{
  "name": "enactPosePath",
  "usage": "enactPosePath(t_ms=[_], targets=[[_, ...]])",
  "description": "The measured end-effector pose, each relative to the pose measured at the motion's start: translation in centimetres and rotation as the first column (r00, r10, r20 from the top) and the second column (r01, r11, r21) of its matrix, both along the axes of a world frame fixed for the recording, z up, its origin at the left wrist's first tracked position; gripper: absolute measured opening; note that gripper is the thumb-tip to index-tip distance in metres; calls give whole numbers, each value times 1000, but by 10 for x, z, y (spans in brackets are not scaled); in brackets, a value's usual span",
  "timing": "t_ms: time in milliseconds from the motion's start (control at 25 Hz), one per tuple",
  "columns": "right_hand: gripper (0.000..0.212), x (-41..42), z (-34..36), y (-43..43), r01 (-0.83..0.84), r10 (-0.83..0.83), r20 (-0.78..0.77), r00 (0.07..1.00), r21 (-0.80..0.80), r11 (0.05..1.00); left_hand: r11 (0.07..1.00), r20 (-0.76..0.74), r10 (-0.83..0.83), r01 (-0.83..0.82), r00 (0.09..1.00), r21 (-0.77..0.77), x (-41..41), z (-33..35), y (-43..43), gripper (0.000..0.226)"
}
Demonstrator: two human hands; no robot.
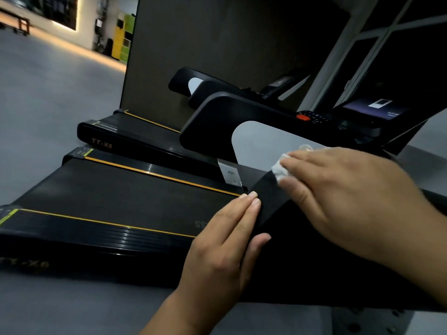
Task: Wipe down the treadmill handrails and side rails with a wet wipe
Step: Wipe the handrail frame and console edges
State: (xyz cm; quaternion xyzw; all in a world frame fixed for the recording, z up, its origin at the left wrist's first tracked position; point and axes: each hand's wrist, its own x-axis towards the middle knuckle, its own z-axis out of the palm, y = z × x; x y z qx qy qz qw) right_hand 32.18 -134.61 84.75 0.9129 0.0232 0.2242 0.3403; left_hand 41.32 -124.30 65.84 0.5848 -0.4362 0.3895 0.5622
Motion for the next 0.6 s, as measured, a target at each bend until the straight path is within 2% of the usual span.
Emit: enactPosePath(t_ms=[80, 160, 240, 320, 360, 520, 600], targets=[[57, 4, -31, 7, -64, 57, -67, 996, -103, 993, 1000, -19, -11, 11, 1000, -4, 0, -2, 0, 41], [49, -3, -35, 1, -184, 178, -57, 982, -146, 972, 1000, -29, -30, 30, 999, -5, -1, -3, 1, 42], [48, -13, -12, -12, -200, 204, 68, 977, -64, 978, 1000, -22, -15, 14, 1000, -14, -2, -3, 1, 41], [49, -18, -11, -19, -150, 149, 168, 974, -10, 989, 1000, -28, -4, 3, 1000, -28, -1, -3, 0, 40], [48, -18, -24, -16, -156, 159, 180, 971, -33, 987, 999, -32, -6, 5, 999, -32, -1, -3, 0, 40], [47, -32, -60, -22, -283, 304, 71, 950, -209, 936, 999, -37, -43, 42, 998, -26, -1, -4, 1, 41], [55, -37, -59, -37, -237, 274, 163, 948, -218, 947, 999, -38, -28, 27, 999, -34, -2, -3, 1, 41]])
